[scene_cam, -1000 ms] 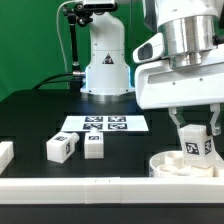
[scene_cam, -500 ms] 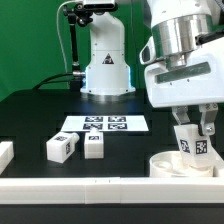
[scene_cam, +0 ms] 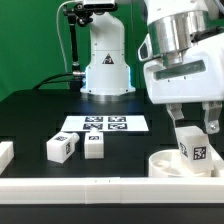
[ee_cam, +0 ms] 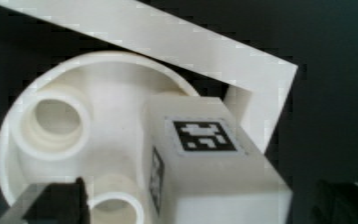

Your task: Assemble stool

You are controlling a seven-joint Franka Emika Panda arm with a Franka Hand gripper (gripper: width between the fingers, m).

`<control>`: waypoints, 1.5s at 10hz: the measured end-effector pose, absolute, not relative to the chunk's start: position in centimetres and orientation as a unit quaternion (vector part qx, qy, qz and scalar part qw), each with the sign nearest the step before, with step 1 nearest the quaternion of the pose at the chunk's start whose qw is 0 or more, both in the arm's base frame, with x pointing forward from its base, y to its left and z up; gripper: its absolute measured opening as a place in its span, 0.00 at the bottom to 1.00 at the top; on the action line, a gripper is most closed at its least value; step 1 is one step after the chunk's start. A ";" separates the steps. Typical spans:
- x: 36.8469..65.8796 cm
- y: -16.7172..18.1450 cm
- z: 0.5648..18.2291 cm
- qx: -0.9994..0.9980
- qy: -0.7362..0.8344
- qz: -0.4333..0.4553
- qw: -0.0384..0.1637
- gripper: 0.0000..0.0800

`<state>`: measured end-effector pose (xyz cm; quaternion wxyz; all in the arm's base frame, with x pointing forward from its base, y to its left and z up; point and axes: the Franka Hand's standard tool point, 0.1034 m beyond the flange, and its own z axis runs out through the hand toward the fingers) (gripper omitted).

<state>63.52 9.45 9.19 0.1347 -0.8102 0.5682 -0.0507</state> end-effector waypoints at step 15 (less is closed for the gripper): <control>63.8 9.3 10.7 -0.991 0.047 -0.107 0.057 0.81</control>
Offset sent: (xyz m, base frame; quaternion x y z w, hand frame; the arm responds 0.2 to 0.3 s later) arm 0.0000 0.0000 0.0000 0.0000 0.0000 0.0000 1.0000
